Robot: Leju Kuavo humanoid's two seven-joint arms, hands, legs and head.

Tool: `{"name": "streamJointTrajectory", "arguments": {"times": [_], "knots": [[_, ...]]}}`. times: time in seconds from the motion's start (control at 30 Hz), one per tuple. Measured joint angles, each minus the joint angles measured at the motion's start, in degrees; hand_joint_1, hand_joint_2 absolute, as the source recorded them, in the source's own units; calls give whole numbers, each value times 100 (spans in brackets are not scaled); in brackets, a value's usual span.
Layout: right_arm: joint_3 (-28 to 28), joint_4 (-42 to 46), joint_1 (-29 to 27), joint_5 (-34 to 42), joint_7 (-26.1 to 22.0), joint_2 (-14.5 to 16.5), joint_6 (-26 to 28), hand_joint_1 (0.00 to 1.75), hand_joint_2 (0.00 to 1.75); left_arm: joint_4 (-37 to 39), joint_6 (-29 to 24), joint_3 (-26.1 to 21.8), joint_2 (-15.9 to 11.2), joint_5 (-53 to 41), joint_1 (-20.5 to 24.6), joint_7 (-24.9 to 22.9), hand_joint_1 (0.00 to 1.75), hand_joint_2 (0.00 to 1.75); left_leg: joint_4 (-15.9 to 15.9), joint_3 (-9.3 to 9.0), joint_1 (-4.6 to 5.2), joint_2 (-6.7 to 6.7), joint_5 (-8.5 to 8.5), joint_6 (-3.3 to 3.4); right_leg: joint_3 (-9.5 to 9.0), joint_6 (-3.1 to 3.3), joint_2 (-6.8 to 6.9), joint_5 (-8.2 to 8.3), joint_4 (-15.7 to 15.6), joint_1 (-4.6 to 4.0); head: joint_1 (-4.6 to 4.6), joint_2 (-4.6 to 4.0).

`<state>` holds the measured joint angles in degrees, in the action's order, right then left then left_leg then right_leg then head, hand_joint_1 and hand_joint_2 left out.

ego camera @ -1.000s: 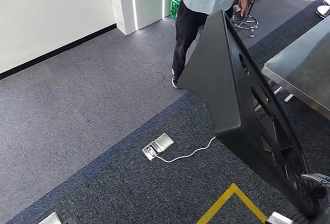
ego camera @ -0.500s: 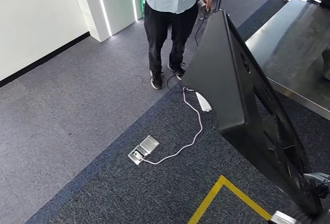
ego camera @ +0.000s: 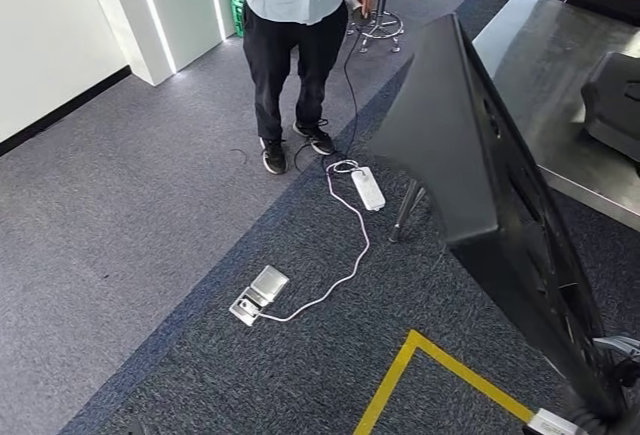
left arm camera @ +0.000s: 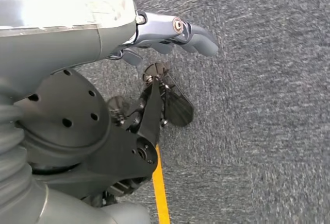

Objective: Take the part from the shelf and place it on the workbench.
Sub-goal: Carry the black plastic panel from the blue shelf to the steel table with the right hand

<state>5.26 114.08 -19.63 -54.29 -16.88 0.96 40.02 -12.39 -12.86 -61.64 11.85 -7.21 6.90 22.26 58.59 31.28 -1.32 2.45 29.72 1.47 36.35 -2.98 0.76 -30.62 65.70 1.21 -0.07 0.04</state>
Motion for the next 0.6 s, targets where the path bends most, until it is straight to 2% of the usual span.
{"name": "streamJointTrajectory", "arguments": {"times": [0.07,0.1,0.17,0.23,0.27,0.33,0.37,0.4,0.43,0.47,0.53,0.57,0.6], "knots": [[9,-2,17,1,1,-4,0,175,175,0,3,0,2,0,1,2,0,175,5,-41,20,60,43,-62,-287,63,138,216,-617,-42,-2,0],[12,-9,27,3,2,-8,0,175,175,0,5,0,2,0,2,3,0,175,2,-52,32,92,58,-94,-325,107,164,217,-718,-66,-5,-1],[22,-31,43,10,5,-21,0,175,175,0,8,0,2,0,7,4,0,175,-22,-80,36,167,71,-156,-311,198,93,208,-731,-89,-13,-1],[30,-55,78,18,8,-34,0,175,175,0,13,0,-1,0,10,5,0,175,81,-67,23,106,186,-202,-322,282,11,228,-763,-70,-14,-1],[32,-69,109,22,9,-38,0,175,175,0,15,0,-3,0,8,5,0,175,298,20,18,26,329,-211,-330,320,-30,238,-779,-56,-19,-1],[35,-104,162,29,10,-41,0,175,175,0,16,0,-8,0,3,5,0,175,1052,374,20,-122,697,-212,-332,370,-118,236,-783,-55,-27,-1],[36,-124,172,32,11,-42,0,175,175,0,16,0,-9,0,0,5,0,175,1409,559,24,-151,817,-210,-336,381,-168,232,-782,-62,-29,-1],[36,-144,176,33,13,-42,0,175,175,0,16,0,-10,0,-1,5,0,175,1603,677,28,-165,827,-203,-344,386,-225,227,-781,-69,-29,-1],[36,-163,179,34,15,-42,0,175,175,0,16,0,-11,0,-2,5,0,175,1572,696,31,-175,715,-188,-357,388,-287,222,-780,-73,-28,0],[36,-177,183,34,16,-42,-1,175,175,0,17,0,-11,0,-2,6,0,175,1329,618,32,-193,512,-166,-376,384,-349,213,-778,-75,-28,-1],[36,-197,197,34,22,-42,-1,175,175,0,24,0,-15,0,-5,14,0,175,598,347,29,-331,65,-108,-405,359,-471,187,-766,-83,-28,-1],[36,-206,207,36,28,-45,-2,175,175,0,33,0,-17,0,-5,27,0,175,315,238,26,-409,-46,-94,-400,335,-524,176,-754,-86,-26,-2],[36,-215,215,41,38,-48,-3,175,175,0,52,0,-20,0,-3,45,0,175,153,179,29,-471,-86,-84,-385,306,-568,172,-746,-82,-23,-2]]}}
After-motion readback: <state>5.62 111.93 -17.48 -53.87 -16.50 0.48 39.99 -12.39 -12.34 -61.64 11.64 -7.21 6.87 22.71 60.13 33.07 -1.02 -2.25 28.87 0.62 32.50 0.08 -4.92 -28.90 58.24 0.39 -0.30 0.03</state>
